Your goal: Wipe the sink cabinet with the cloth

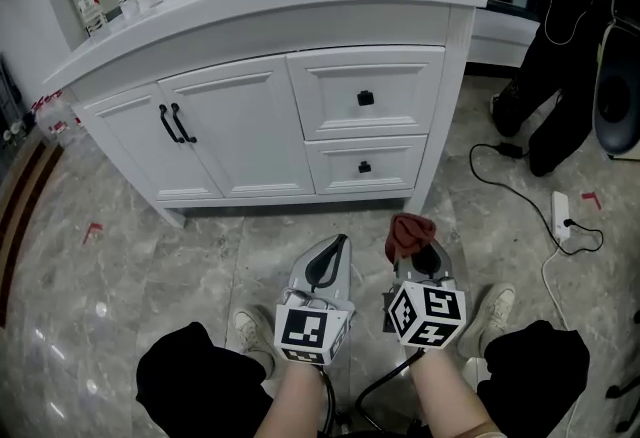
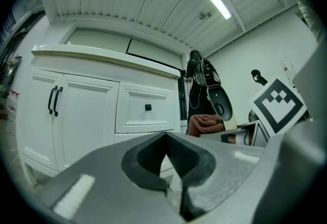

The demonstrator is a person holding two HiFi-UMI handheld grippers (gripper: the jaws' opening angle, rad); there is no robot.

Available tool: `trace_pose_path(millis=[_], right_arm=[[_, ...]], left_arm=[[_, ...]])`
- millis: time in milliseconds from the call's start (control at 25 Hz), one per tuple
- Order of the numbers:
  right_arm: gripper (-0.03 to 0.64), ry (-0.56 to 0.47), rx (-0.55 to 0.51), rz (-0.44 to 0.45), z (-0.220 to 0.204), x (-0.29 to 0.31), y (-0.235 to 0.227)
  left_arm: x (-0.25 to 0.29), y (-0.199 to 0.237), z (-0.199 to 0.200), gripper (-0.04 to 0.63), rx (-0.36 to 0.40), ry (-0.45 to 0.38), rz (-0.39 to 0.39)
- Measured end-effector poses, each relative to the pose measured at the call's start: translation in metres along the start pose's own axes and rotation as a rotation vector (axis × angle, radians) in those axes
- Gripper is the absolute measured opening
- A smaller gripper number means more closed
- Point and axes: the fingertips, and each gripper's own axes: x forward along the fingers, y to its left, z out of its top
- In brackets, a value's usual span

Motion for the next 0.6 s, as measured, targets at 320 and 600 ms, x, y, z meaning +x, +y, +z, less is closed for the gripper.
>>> trace_pose_path(millis=[320, 600], right_arm=[[0.080, -0.023, 0.043, 0.050, 0.020, 0.072, 0.013], [0.080, -0.044, -0.034, 0.148, 0.047, 0.127, 0.036]], left_arm=[[0.039, 0.053, -0.001, 0.000, -0.009, -0.013, 0.048], [0.074, 0.096, 0.009, 0.000, -0.014, -0.044, 0.071]])
